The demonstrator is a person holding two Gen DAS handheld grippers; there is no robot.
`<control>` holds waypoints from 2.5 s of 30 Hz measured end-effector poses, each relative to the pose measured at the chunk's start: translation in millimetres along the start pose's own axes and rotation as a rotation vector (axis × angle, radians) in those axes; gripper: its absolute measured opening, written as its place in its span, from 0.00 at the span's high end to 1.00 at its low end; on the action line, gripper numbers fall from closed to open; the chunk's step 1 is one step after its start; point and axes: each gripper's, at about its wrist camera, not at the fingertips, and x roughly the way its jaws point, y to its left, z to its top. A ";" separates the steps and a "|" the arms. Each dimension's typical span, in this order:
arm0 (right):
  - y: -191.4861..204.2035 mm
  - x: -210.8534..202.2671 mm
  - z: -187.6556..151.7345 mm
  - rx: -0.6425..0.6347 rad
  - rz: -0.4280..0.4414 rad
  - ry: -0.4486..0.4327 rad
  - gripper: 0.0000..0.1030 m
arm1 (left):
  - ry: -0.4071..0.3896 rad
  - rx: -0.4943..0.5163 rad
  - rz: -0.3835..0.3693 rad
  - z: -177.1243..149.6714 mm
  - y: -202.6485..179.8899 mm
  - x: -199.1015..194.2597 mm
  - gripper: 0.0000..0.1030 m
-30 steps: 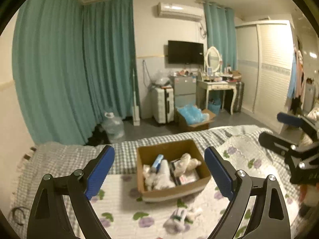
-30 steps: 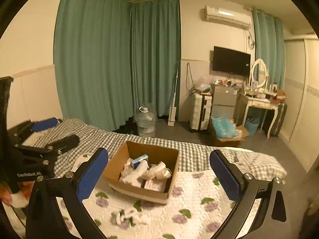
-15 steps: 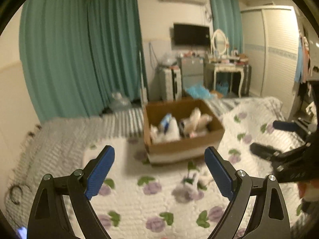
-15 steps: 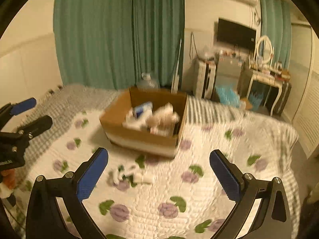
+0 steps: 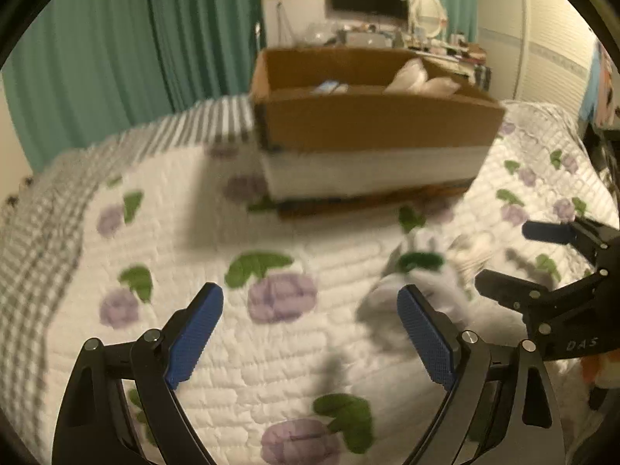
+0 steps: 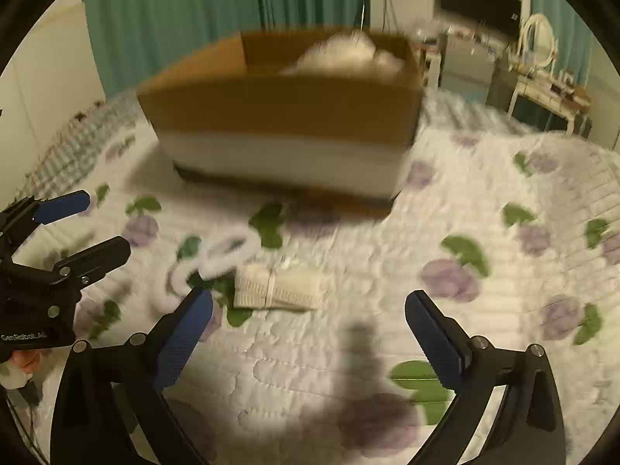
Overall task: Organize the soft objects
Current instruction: 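Grasp the pipe-cleaner toy with the left tool while the right tool grasps the rolled towel, then carry the toy and towel into the box and release both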
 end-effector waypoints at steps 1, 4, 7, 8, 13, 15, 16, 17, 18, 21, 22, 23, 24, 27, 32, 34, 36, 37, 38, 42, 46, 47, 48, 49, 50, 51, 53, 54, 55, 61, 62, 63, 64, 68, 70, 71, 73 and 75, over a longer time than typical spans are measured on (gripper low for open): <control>1.8 7.2 -0.4 0.002 0.001 0.018 0.06 | 0.009 -0.012 -0.004 -3.3 3.4 3.6 0.10; 6.8 25.6 1.9 0.008 0.012 0.060 0.12 | 0.034 -0.076 -0.017 -12.7 15.6 14.9 0.10; 10.1 33.4 5.7 0.013 0.014 0.066 0.24 | 0.051 -0.075 -0.028 -15.3 15.8 20.7 0.10; 10.0 34.2 7.1 0.017 0.015 0.066 0.32 | 0.051 -0.066 -0.028 -15.7 14.1 20.9 0.10; 9.1 25.4 8.4 0.020 0.006 0.044 0.43 | 0.070 -0.006 -0.016 -17.7 4.3 20.5 0.10; 6.8 18.3 8.3 0.025 -0.006 0.024 0.43 | 0.065 0.009 -0.028 -15.2 2.5 16.0 0.10; 4.7 14.3 8.2 0.033 -0.017 0.012 0.43 | 0.061 0.019 -0.032 -13.4 -0.3 9.8 0.10; 2.3 11.0 8.2 0.042 -0.026 0.006 0.43 | 0.060 0.026 -0.039 -12.0 -2.7 6.4 0.10; -0.4 7.9 8.9 0.050 -0.034 0.000 0.43 | 0.059 0.031 -0.050 -10.9 -5.5 2.7 0.10; -10.6 -4.9 10.2 0.079 -0.054 -0.036 0.43 | 0.066 0.038 -0.089 -8.0 -19.5 -2.9 0.10; -14.6 -8.5 11.4 0.097 -0.049 -0.045 0.43 | 0.077 0.040 -0.103 -7.3 -26.3 -1.5 0.10; -19.3 -10.9 12.1 0.119 -0.035 -0.048 0.43 | 0.086 0.039 -0.111 -6.1 -31.5 0.0 0.10; -24.2 -12.2 12.8 0.146 -0.023 -0.046 0.43 | 0.107 0.039 -0.133 -5.6 -37.8 3.8 0.10; -37.0 -12.8 10.5 0.179 -0.064 -0.031 0.43 | 0.140 0.044 -0.155 -4.2 -50.9 13.4 0.12; -49.0 -7.4 12.7 0.206 -0.062 -0.008 0.43 | 0.181 0.045 -0.148 2.2 -64.7 35.2 0.12; -50.7 -6.9 13.1 0.207 -0.061 0.002 0.43 | 0.186 0.037 -0.129 5.5 -66.7 42.8 0.12; -52.1 -5.9 13.6 0.212 -0.062 0.012 0.43 | 0.193 0.030 -0.109 9.0 -67.2 49.9 0.21; -52.8 -5.5 12.9 0.215 -0.054 0.014 0.43 | 0.200 0.023 -0.111 10.3 -66.9 54.5 0.27; -53.7 -5.1 12.7 0.218 -0.048 0.016 0.43 | 0.205 0.016 -0.118 10.1 -66.5 56.9 0.32; -55.6 -7.2 11.5 0.227 -0.035 0.011 0.43 | 0.220 -0.005 -0.137 7.0 -64.3 64.1 0.47; -53.6 -15.0 10.4 0.228 -0.026 -0.008 0.43 | 0.212 0.006 -0.142 5.4 -63.5 58.7 0.53; -53.7 -17.1 9.3 0.233 -0.029 -0.011 0.43 | 0.213 0.004 -0.147 5.1 -62.4 57.2 0.54; -54.0 -19.4 8.2 0.237 -0.033 -0.016 0.43 | 0.214 0.002 -0.150 4.4 -61.9 54.3 0.54; -54.1 -22.8 6.9 0.238 -0.045 -0.025 0.43 | 0.211 0.002 -0.149 4.0 -59.9 49.3 0.54; -53.0 -27.4 5.4 0.232 -0.061 -0.039 0.43 | 0.205 0.003 -0.146 3.6 -58.8 44.3 0.54; -50.9 -33.2 3.8 0.222 -0.072 -0.054 0.43 | 0.195 0.007 -0.142 3.6 -58.7 38.0 0.54; -47.0 -42.6 1.0 0.208 -0.077 -0.075 0.43 | 0.174 0.014 -0.137 4.7 -59.4 27.1 0.54; -44.6 -48.4 -0.6 0.201 -0.077 -0.086 0.43 | 0.164 0.017 -0.135 5.6 -59.7 21.1 0.54; -42.7 -53.6 -1.4 0.194 -0.077 -0.096 0.43 | 0.149 0.018 -0.133 6.8 -59.6 12.1 0.54; -31.8 -120.4 10.0 0.154 -0.080 -0.230 0.43 | 0.066 0.023 -0.121 17.2 -56.6 -39.7 0.54; -31.0 -134.5 15.4 0.154 -0.066 -0.258 0.43 | 0.055 0.026 -0.115 19.6 -57.1 -45.8 0.54; -29.7 -148.5 20.8 0.153 -0.052 -0.289 0.43 | 0.037 0.030 -0.105 22.8 -55.0 -56.9 0.54; -27.8 -160.1 26.4 0.147 -0.045 -0.315 0.43 | 0.023 0.030 -0.100 26.0 -54.3 -63.3 0.54; -15.8 -200.0 55.1 0.083 -0.027 -0.386 0.43 | -0.052 0.019 -0.085 46.5 -47.4 -96.4 0.54; -9.7 -213.1 68.3 0.055 -0.019 -0.410 0.43 | -0.090 0.011 -0.082 58.3 -44.1 -111.6 0.54; -6.7 -218.3 75.5 0.038 -0.019 -0.420 0.43 | -0.111 0.007 -0.081 64.4 -42.4 -119.6 0.54; -0.5 -222.8 89.3 0.014 -0.013 -0.432 0.43 | -0.150 0.003 -0.079 78.3 -40.4 -131.8 0.54; 4.9 -223.5 102.3 -0.005 -0.004 -0.441 0.43 | -0.187 0.007 -0.070 93.4 -38.2 -140.6 0.54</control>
